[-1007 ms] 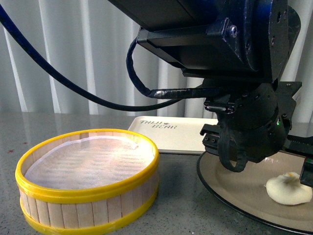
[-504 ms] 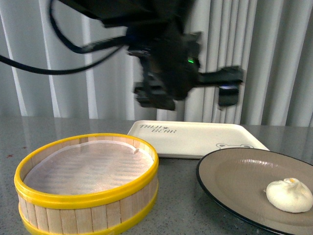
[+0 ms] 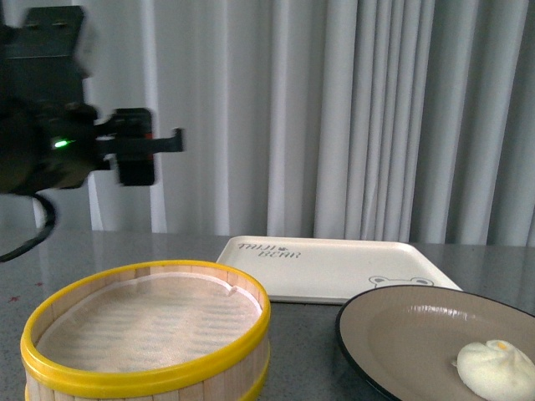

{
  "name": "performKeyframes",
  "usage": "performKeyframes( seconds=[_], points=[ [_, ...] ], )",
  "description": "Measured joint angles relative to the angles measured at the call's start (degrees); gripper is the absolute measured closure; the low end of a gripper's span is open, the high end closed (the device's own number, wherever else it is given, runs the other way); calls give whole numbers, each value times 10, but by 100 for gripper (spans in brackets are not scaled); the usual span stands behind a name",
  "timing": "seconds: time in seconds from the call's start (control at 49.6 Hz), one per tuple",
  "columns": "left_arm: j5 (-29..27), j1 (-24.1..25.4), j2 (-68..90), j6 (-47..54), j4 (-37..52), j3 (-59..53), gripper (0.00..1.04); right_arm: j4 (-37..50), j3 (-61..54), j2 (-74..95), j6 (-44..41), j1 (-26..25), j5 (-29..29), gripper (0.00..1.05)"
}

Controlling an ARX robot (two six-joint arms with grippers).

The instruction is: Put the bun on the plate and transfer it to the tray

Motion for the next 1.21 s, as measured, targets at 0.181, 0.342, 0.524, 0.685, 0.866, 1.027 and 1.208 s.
performKeyframes(
  seconds=[0.181, 0.342, 0.524, 0.685, 0.866, 1.027, 1.208],
  points=[
    [37, 51, -105, 5, 90, -222, 97, 0, 0, 0, 0, 0, -2, 9],
    [62, 72, -176, 8, 121, -319, 101, 0, 0, 0, 0, 0, -1, 9],
    [85, 96, -252, 8, 128, -409, 101, 0, 0, 0, 0, 0, -2, 9],
    [128, 132, -323, 8, 113, -463, 101, 0, 0, 0, 0, 0, -2, 9],
    [133, 149, -379, 8, 87, -493, 101, 0, 0, 0, 0, 0, -1, 9],
    [134, 149, -425, 8, 59, -512, 101, 0, 0, 0, 0, 0, -2, 9],
    [134, 149, -474, 8, 31, -532, 101, 0, 0, 0, 0, 0, -2, 9]
  ],
)
